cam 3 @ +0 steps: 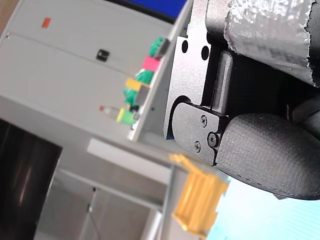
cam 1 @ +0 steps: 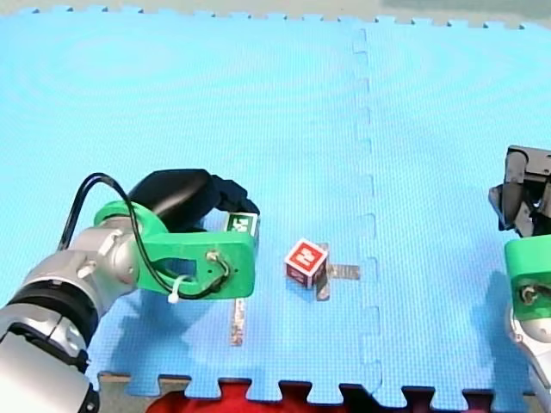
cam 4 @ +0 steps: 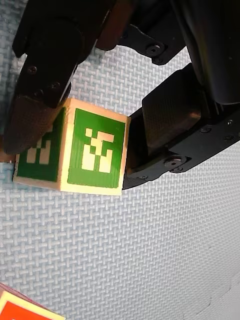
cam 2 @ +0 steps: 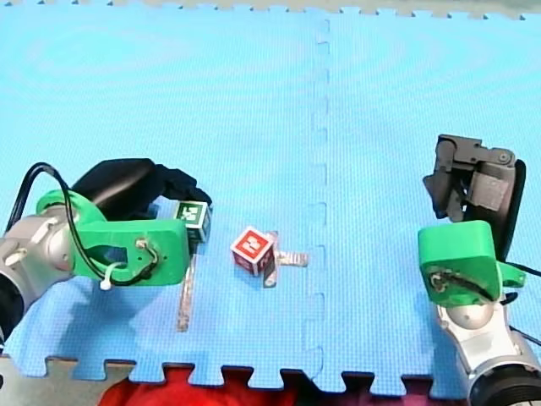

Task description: Stack cube left

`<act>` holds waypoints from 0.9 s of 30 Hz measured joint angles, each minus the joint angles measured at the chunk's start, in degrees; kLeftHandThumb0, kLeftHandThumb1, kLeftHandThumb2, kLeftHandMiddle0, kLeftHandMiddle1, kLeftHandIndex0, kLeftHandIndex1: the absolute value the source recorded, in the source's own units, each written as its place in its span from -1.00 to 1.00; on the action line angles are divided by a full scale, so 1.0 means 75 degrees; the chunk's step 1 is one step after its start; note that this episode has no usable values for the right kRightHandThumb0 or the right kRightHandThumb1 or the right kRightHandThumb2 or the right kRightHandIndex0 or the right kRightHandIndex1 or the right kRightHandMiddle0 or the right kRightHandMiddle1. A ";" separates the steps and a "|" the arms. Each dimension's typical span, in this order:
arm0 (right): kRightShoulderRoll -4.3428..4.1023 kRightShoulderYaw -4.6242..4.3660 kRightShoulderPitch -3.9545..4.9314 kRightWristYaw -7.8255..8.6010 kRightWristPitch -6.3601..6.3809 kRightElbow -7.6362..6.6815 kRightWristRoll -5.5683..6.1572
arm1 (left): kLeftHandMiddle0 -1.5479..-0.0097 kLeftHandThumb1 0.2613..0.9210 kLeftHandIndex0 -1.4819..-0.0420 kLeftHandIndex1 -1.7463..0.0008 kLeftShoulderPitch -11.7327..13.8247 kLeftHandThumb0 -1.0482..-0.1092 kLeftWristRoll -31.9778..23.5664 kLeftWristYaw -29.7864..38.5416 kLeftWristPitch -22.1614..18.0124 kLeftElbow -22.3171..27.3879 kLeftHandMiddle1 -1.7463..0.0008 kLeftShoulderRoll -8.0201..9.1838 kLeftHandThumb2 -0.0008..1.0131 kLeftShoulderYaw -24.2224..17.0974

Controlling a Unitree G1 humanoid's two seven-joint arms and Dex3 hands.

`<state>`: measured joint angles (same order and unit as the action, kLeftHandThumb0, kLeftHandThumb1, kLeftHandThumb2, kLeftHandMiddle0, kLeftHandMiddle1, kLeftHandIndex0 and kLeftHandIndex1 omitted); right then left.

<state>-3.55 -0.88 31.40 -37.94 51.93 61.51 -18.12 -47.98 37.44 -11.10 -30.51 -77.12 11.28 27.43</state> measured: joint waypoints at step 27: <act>0.0030 -0.0036 0.0001 0.0002 0.0008 0.0092 -0.0007 | -0.07 1.00 -0.57 0.90 -0.0128 0.10 -0.0147 -0.0521 -0.1710 0.0656 -0.94 0.0632 -0.95 -0.0186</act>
<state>-3.33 -1.15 31.40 -37.93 51.99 62.21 -18.17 -48.94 36.34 -15.01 -43.33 -72.20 16.02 26.04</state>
